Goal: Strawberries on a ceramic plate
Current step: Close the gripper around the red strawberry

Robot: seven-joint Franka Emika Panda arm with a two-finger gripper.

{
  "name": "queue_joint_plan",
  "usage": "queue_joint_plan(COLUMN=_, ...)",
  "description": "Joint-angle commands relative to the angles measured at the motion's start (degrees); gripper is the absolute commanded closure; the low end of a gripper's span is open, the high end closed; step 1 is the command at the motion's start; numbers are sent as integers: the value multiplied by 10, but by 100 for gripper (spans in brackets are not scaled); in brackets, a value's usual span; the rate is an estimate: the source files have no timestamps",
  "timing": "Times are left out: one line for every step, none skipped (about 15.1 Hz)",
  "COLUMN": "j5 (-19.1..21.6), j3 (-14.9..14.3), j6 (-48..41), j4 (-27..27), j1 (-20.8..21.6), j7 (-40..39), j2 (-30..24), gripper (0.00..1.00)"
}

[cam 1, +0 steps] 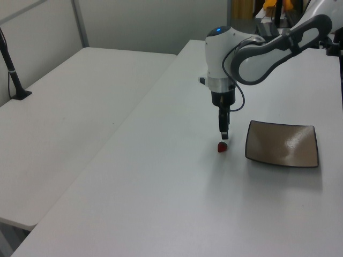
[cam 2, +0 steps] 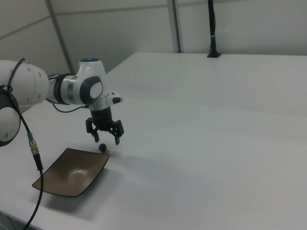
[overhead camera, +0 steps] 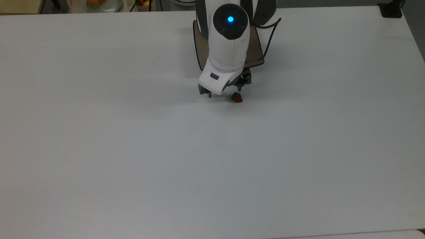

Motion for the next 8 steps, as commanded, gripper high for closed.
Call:
queue_joint_plan(j5=10, j3=9, j6=54, j4=-18, j1=3, j7=35, j2=8, gripper=0)
queue_joint_plan(j5=10, j3=10, j6=59, j4=-19, j1=3, j7=48, j2=10, gripper=0)
queue_joint_plan(j5=10, j3=12, j6=65, j4=-19, j1=11, j7=63, j2=16, gripper=0)
queue_joint_plan(j5=10, j3=12, j6=69, j4=-18, j1=12, j7=71, j2=18, gripper=0)
queue_joint_plan(j5=10, j3=13, j6=70, j4=-19, j1=12, j7=73, j2=18, gripper=0)
queue_joint_plan(j5=10, j3=13, j6=70, j4=-19, j1=12, j7=73, j2=18, gripper=0)
queue_joint_plan(j5=10, j3=13, j6=71, j4=-19, j1=12, j7=73, j2=18, gripper=0)
queue_joint_plan(j5=9, j3=13, j6=71, j4=-19, j1=12, j7=73, j2=19, gripper=0)
